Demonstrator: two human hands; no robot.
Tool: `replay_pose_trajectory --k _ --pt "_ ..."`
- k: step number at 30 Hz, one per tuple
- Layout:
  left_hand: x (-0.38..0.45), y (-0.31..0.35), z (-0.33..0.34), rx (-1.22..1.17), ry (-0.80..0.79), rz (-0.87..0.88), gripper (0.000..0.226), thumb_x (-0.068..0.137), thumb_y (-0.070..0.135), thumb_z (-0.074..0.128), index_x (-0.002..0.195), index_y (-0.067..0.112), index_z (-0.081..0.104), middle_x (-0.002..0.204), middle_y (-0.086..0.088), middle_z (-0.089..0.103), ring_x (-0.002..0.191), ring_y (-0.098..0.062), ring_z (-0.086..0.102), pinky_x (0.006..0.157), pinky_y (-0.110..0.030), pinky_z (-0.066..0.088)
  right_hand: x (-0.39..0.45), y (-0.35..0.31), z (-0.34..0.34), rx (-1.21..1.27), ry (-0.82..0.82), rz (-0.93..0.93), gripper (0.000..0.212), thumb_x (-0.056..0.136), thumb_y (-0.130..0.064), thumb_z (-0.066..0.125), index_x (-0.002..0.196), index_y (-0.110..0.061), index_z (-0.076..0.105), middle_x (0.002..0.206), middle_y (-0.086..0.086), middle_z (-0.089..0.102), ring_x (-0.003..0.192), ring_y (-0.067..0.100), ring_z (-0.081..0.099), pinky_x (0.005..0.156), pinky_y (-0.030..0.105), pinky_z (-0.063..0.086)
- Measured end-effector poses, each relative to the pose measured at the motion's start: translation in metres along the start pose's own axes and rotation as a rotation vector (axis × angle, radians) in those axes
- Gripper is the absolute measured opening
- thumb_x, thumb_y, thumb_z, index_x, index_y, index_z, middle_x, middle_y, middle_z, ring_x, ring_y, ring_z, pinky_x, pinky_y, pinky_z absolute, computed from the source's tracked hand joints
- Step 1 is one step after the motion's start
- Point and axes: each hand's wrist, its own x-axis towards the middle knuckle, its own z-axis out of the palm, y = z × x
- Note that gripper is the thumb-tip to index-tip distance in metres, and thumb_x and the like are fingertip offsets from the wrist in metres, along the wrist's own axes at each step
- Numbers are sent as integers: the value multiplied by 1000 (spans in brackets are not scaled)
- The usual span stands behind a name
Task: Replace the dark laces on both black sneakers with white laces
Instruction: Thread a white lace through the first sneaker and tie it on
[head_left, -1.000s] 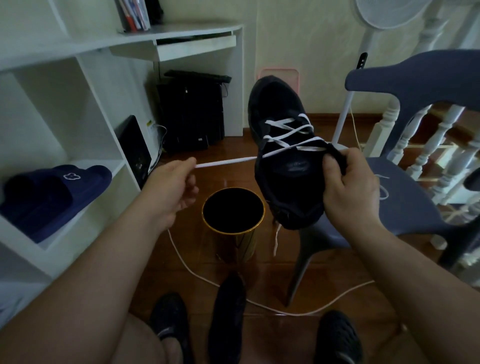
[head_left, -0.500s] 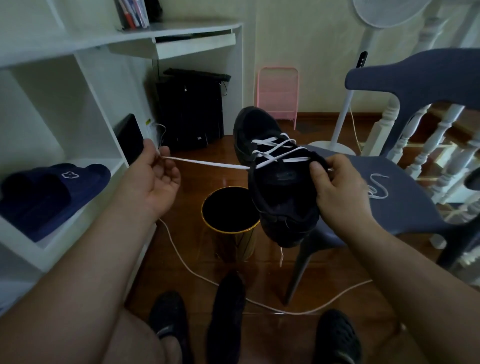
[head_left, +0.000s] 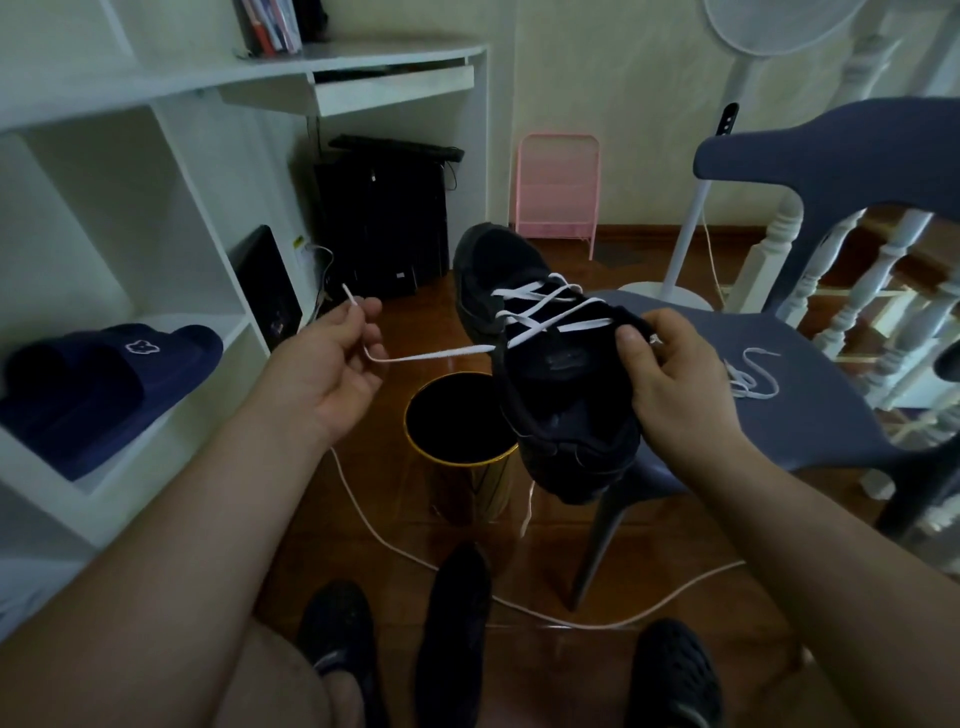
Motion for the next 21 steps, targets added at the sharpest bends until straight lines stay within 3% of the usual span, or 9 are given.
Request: replay_pose_trajectory --k 5,10,15,21 --pt "9 10 -8 -84 102 18 24 109 5 47 115 17 67 98 1 69 51 -2 55 49 -17 46 -2 1 0 -16 42 -76 5 106 -40 52 104 -38 56 89 -13 66 84 4 63 74 47 56" --pt "7 10 -6 -90 115 -29 24 109 5 42 108 15 64 87 1 65 48 -3 48 46 -17 36 -6 -7 -2 3 138 -214 8 107 -34 53 108 -42 54 88 -29 64 82 2 64 69 43 55" --pt "6 7 -6 -59 104 -107 21 107 6 42 105 14 61 75 3 61 46 -4 42 46 -17 29 -8 -9 -4 4 173 -329 10 106 -30 54 114 -35 54 88 -21 63 83 11 66 71 49 56" --pt "3 1 -3 55 69 -173 13 107 12 48 106 13 61 67 4 52 47 -5 36 45 -18 24 -7 -2 -7 -127 195 -504 9 102 -26 54 111 -22 56 91 8 70 80 32 68 64 56 54"
